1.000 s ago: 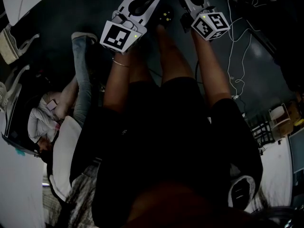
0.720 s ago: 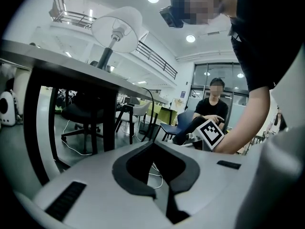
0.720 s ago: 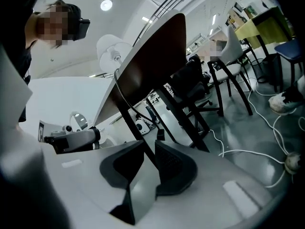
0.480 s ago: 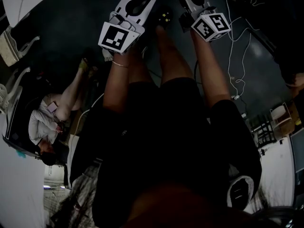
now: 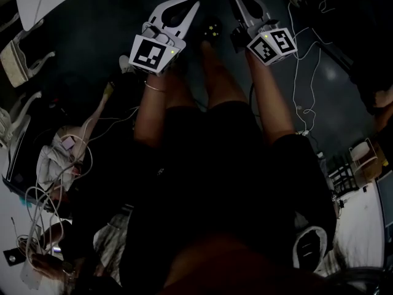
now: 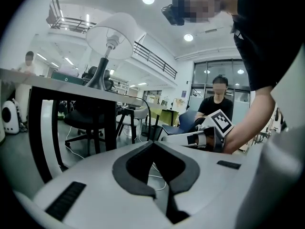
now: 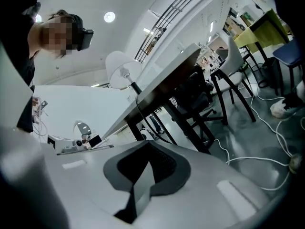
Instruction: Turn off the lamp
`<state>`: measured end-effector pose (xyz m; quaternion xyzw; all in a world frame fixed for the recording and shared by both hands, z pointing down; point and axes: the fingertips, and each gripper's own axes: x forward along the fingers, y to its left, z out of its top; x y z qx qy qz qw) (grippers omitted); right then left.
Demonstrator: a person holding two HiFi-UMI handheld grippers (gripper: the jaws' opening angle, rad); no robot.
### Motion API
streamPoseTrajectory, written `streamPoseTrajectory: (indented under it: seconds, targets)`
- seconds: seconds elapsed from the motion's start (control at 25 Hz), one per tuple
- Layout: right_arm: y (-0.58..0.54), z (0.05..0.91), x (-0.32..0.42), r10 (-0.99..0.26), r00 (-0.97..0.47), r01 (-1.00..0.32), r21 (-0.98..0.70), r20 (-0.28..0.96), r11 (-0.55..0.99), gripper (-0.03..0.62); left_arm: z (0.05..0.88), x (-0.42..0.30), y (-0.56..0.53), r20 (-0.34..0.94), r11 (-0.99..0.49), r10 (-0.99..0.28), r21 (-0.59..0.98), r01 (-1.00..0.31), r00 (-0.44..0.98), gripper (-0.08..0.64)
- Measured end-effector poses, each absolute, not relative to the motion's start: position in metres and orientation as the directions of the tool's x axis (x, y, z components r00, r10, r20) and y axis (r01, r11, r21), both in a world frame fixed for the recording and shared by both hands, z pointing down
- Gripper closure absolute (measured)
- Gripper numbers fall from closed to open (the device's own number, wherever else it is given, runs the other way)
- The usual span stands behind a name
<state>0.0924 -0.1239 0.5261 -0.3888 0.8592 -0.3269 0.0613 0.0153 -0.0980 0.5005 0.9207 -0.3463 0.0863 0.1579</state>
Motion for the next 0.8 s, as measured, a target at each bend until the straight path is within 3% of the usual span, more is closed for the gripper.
streamPoseTrajectory:
  seconds: [0.8]
  targets:
    - [-0.13,0.439,0.094,-0.685,-0.72,-0.603,-0.588,0.112,0.538,0.592,0.434,0.028,-0.11,0.263,-0.729,-0.61,0.185,-0.659,0.748,0.554]
